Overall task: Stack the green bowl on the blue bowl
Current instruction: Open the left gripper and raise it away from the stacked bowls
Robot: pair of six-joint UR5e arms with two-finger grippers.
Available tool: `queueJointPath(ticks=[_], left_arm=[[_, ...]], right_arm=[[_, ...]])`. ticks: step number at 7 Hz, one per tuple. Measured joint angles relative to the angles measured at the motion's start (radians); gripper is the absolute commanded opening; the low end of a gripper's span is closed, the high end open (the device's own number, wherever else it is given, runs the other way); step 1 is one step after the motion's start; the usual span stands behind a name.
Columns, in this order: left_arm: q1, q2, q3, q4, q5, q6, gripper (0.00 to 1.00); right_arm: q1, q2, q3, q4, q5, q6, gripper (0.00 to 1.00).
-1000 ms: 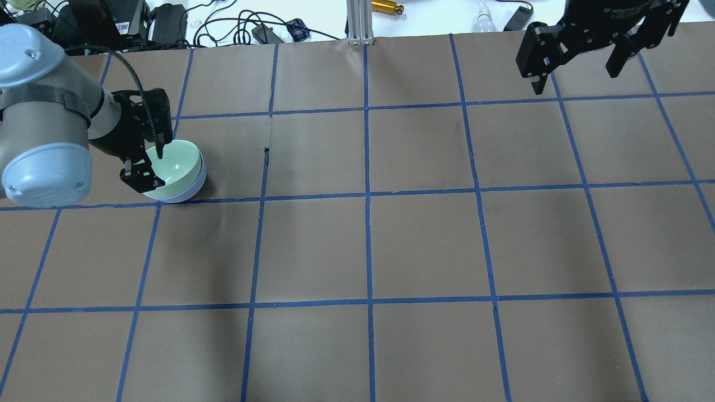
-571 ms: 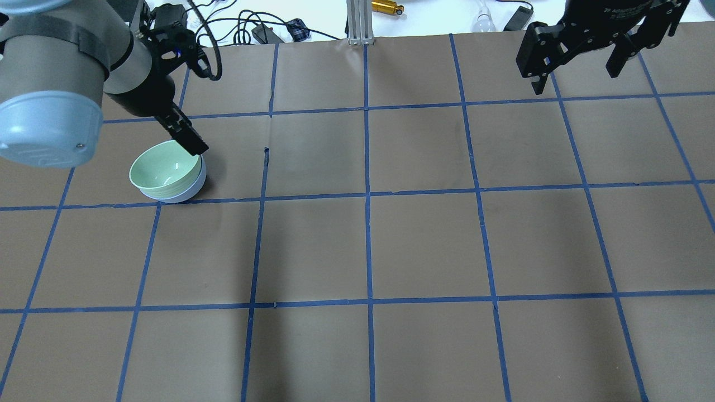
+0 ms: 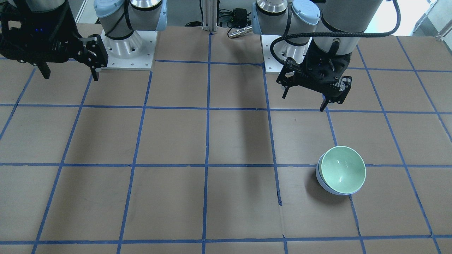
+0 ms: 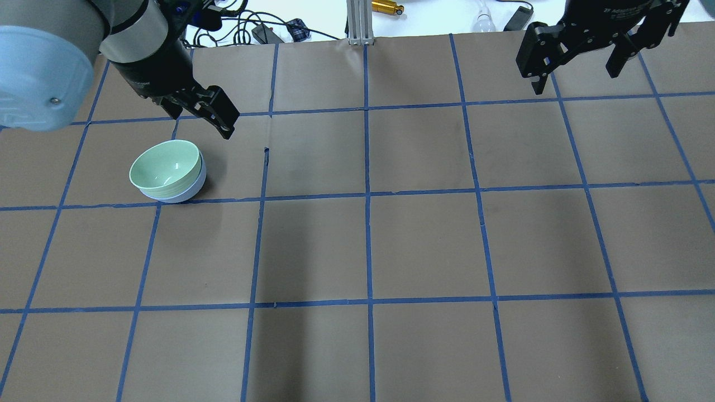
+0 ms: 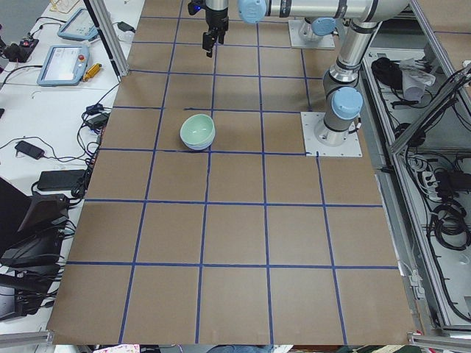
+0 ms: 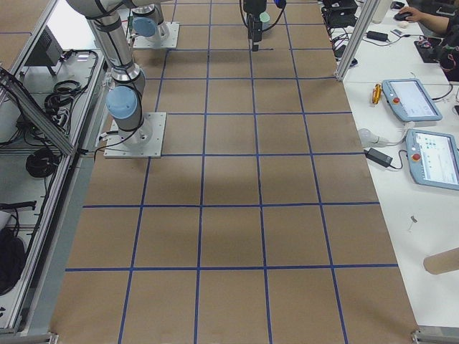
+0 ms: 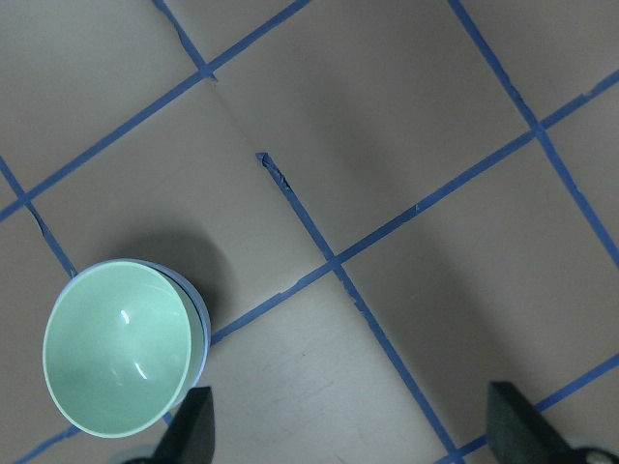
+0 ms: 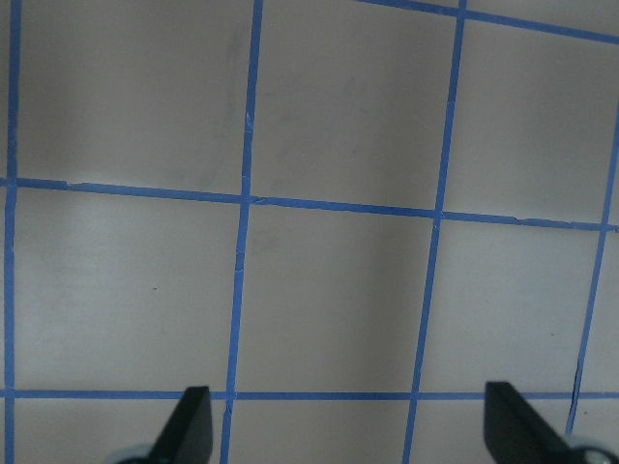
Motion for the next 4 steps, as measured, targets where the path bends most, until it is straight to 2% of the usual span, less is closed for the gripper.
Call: queueJointPath(ticks=[2,4], left_arm=[[0.004,0.016,0.027,-0.105,0.001,-0.177,1.0],[0.006,0.019,0.009,-0.122,0.008,-0.23,1.0]], right_arm=[[0.0,0.0,0.0,0.0,0.0,0.0,1.0],[0.0,0.0,0.0,0.0,0.0,0.0,1.0]])
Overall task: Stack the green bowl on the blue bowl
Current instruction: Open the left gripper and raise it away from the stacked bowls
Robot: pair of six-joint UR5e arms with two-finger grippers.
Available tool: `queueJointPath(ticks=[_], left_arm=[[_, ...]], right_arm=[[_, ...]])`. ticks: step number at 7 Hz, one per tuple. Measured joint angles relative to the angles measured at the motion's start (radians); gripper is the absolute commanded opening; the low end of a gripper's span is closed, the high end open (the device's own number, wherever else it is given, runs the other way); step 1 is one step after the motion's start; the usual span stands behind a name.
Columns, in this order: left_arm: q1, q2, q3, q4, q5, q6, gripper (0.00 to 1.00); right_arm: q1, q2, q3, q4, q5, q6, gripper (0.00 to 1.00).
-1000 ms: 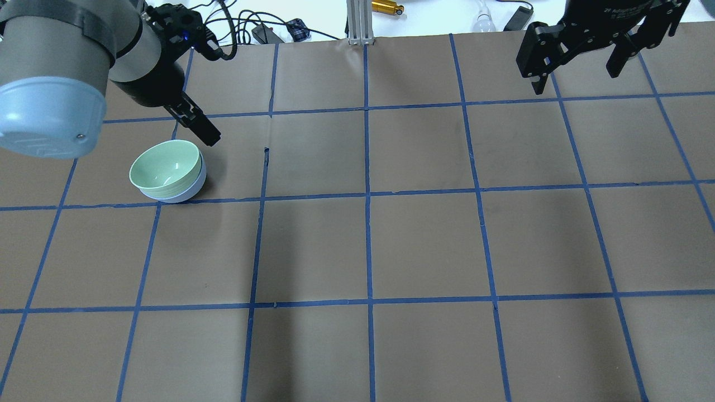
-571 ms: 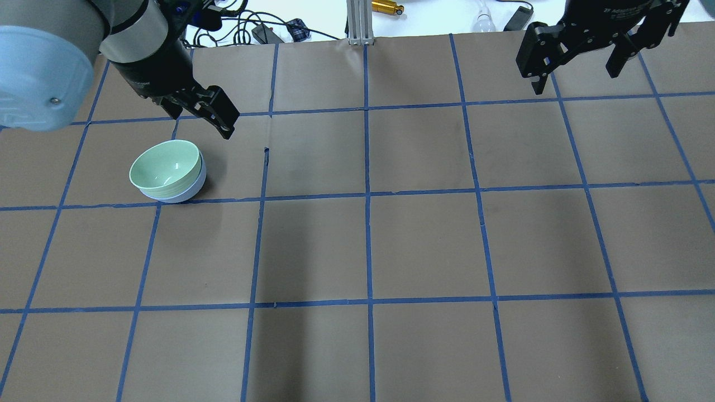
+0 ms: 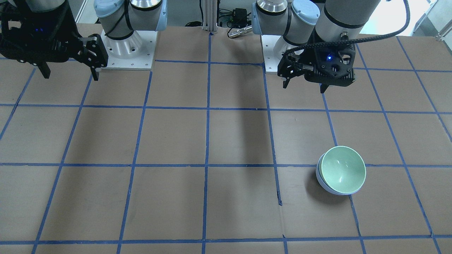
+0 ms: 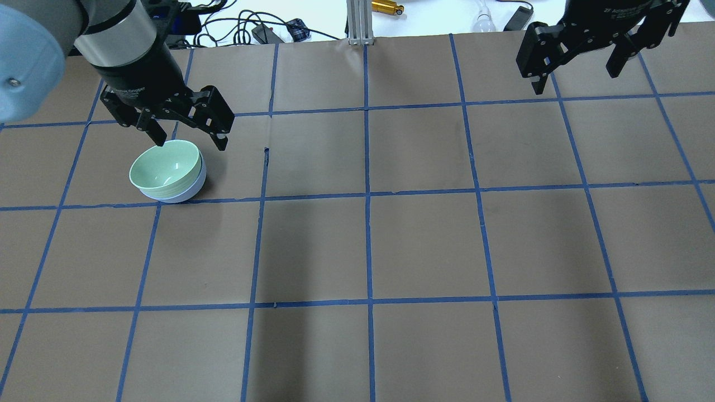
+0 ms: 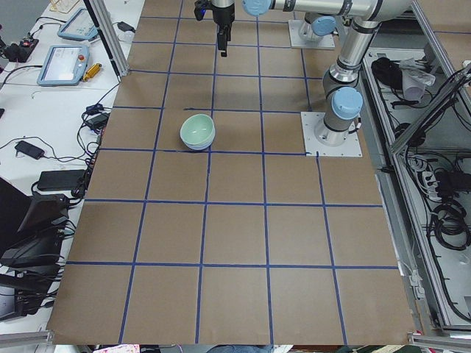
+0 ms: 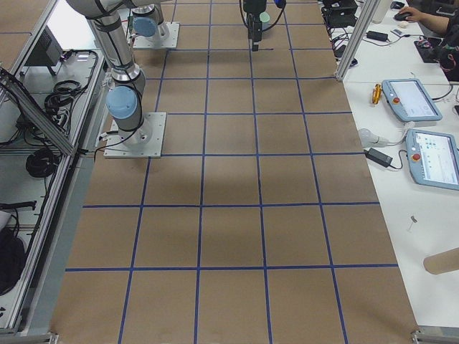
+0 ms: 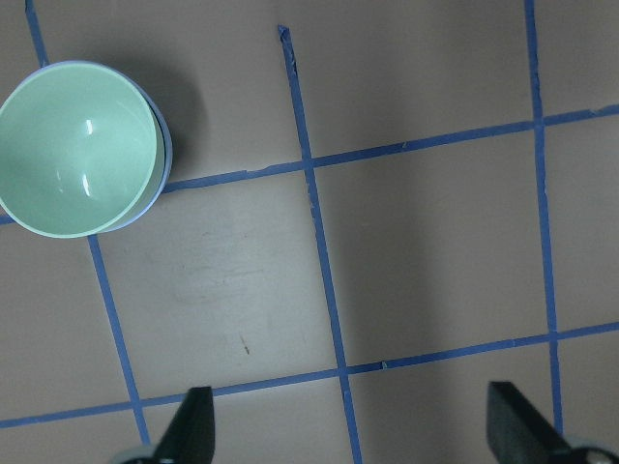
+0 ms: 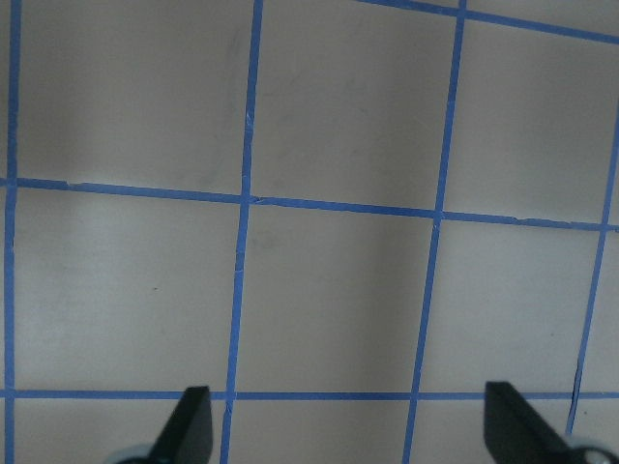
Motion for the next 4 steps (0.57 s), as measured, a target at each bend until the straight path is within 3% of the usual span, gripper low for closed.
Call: queueJointPath(ticks=[4], left_arm=[[-0.002,0.009,-0.001,0.001,0.004,-0.006,1.0]], right_arm=[[0.0,0.0,0.0,0.0,0.0,0.0,1.0]])
